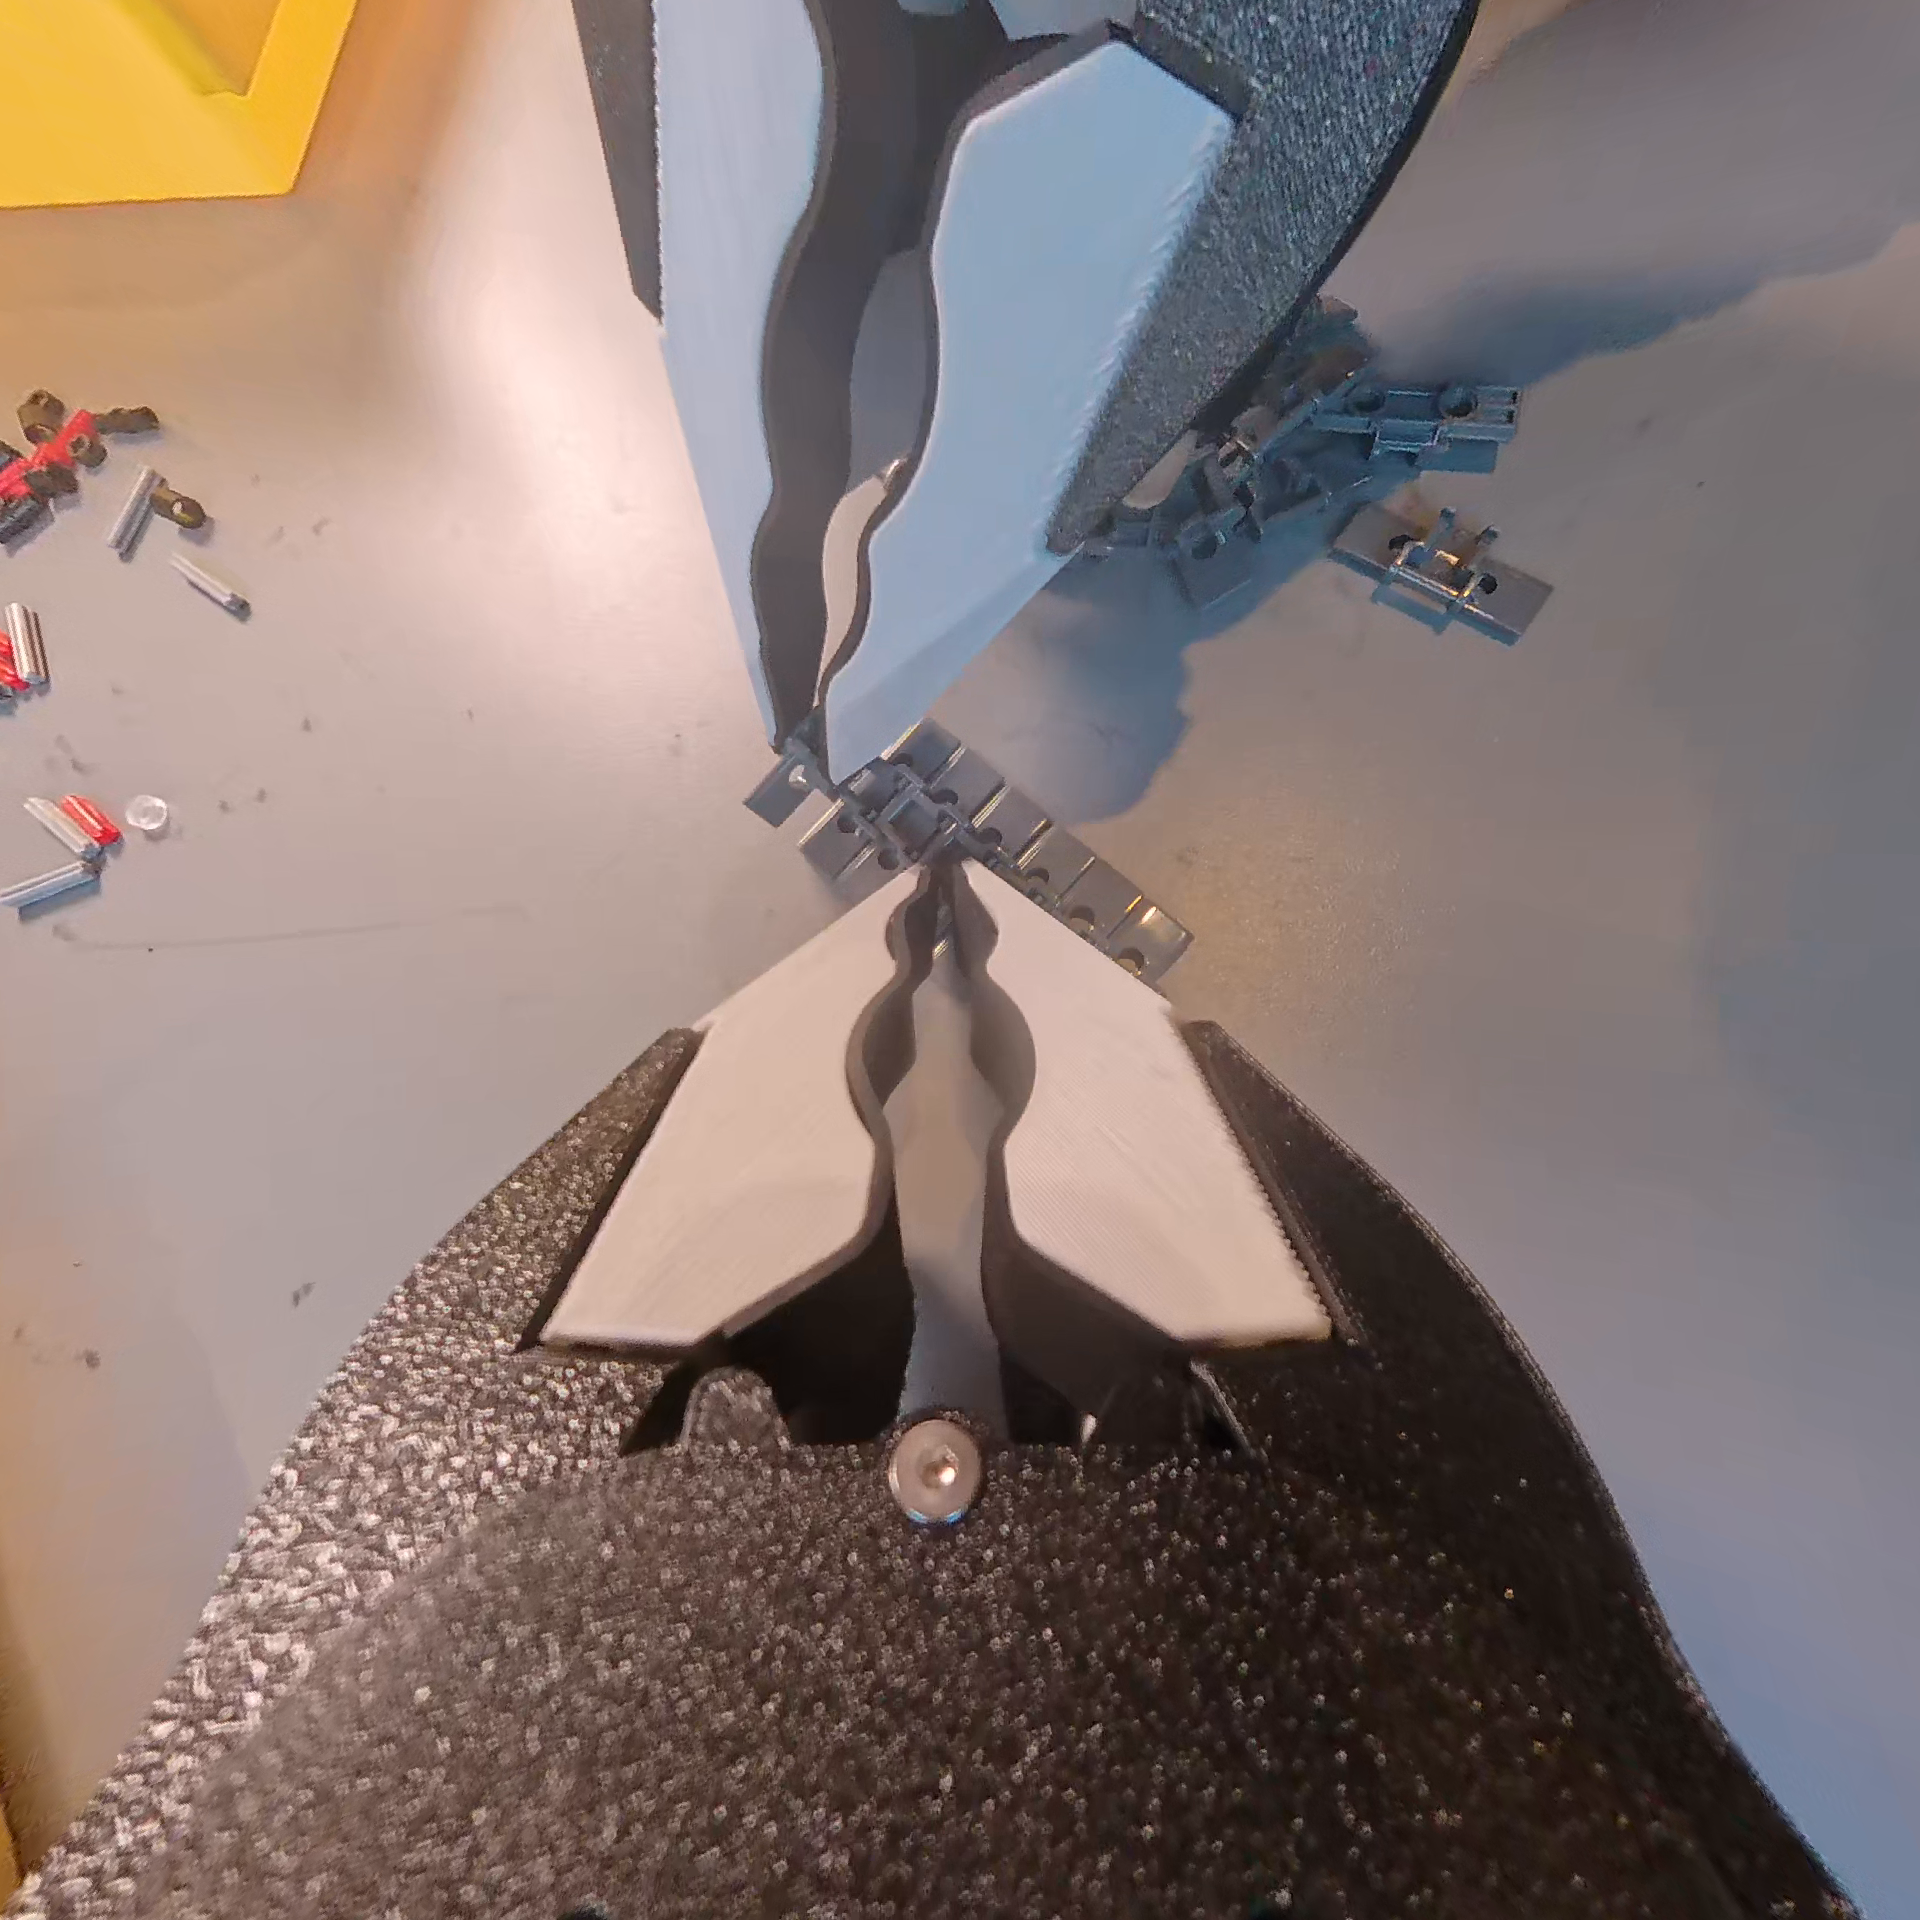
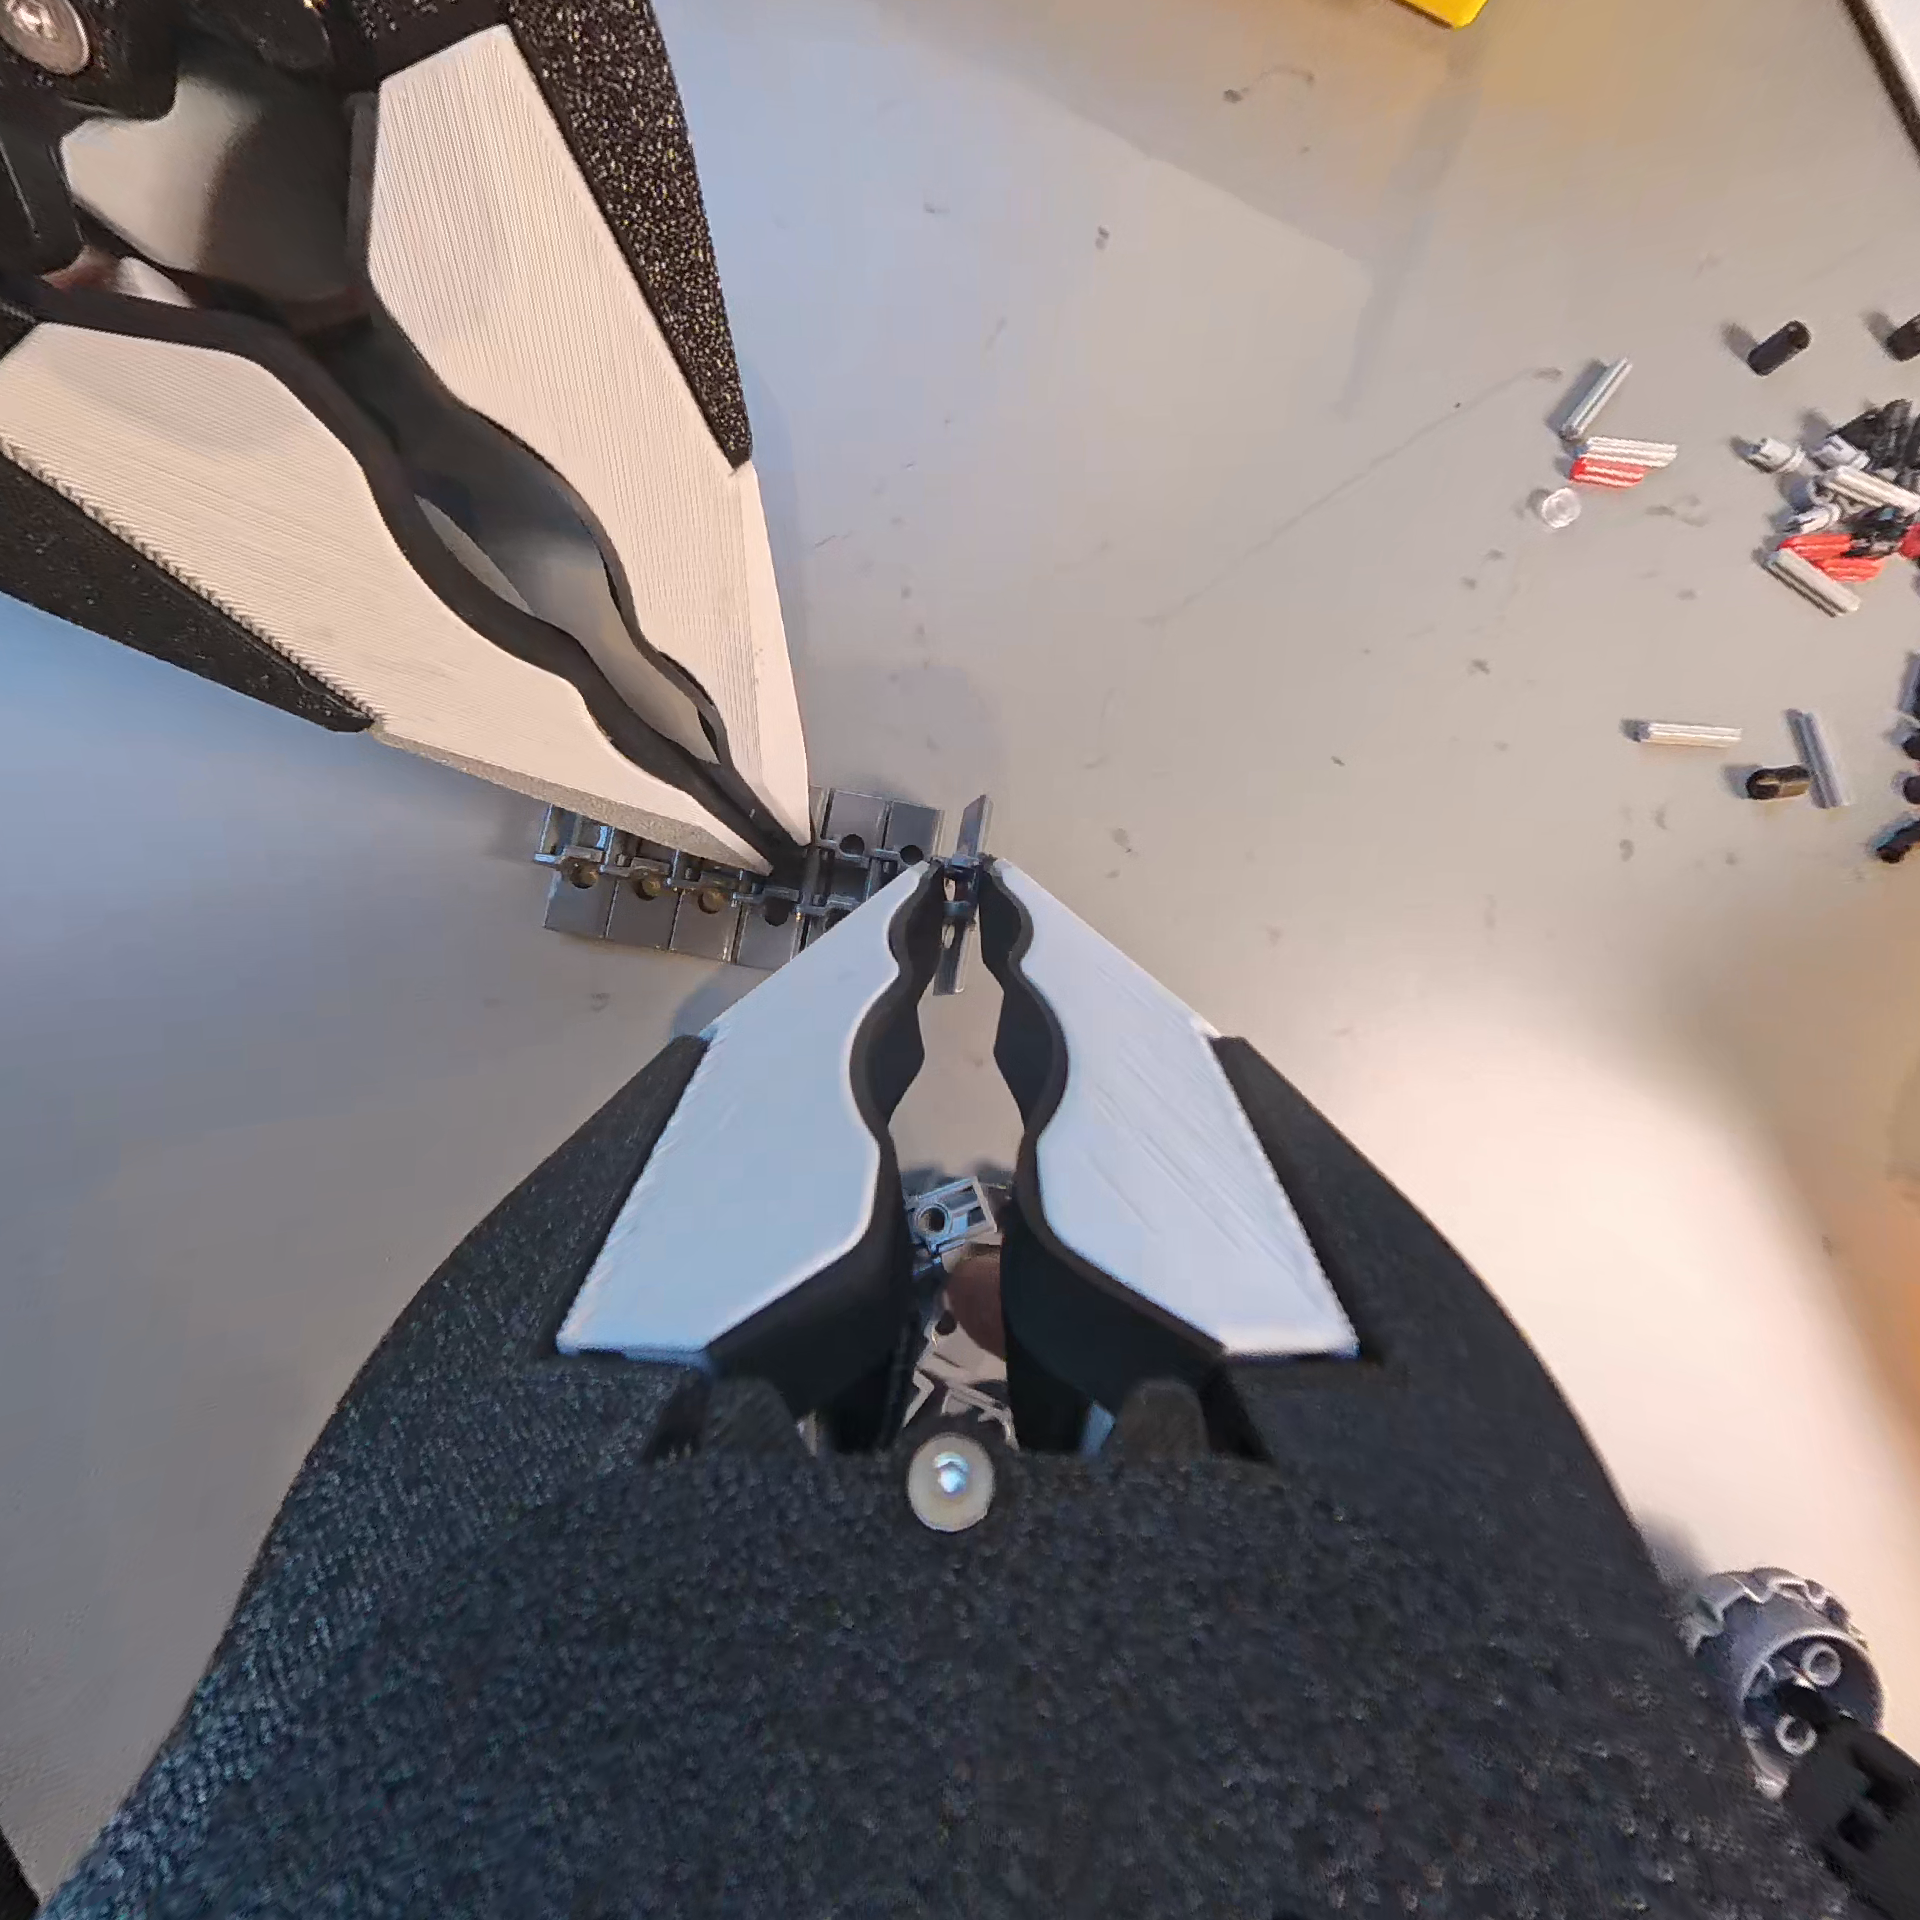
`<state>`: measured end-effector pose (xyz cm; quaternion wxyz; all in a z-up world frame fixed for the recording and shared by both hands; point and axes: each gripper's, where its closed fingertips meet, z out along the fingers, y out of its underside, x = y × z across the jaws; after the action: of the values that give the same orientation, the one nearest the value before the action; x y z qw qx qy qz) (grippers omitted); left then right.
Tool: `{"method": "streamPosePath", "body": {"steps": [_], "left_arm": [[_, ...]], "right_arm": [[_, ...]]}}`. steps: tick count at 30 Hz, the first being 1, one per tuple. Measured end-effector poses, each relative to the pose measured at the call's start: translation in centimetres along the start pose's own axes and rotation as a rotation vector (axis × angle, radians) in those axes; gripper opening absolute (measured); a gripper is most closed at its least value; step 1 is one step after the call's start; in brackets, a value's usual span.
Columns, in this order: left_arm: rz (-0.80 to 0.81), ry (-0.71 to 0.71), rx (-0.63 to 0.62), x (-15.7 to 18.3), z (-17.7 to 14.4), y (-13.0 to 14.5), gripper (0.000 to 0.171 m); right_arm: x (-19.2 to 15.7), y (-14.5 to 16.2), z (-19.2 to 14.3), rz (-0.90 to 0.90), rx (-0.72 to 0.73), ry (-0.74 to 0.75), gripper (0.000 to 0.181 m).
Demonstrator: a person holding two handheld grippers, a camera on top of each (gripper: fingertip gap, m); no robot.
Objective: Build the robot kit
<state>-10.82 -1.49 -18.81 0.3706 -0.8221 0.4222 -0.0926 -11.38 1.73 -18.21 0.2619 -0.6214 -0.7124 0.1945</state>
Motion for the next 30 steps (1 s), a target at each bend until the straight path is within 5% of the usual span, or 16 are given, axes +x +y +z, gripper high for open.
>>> {"method": "streamPosePath", "body": {"steps": [14, 25, 28, 30], "left_arm": [[-0.002, -0.005, 0.000, 0.1, 0.0, 0.0, 0.000], [0.001, 0.008, 0.004, 0.2, -0.1, 0.0, 0.000], [0.009, 0.002, 0.003, 0.2, -0.1, 0.0, 0.000], [0.015, 0.002, 0.003, 0.3, -0.2, 0.0, 0.000]], "right_arm": [[0.0, 0.4, 0.1, 0.020, -0.045, -0.022, 0.008], [1.7, -0.4, -3.0, 0.018, 0.088, -0.115, 0.049], [1.0, -0.2, -3.3, 0.010, 0.106, -0.172, 0.040], [0.7, 0.0, -3.1, -0.034, 0.102, -0.186, 0.015]]}}
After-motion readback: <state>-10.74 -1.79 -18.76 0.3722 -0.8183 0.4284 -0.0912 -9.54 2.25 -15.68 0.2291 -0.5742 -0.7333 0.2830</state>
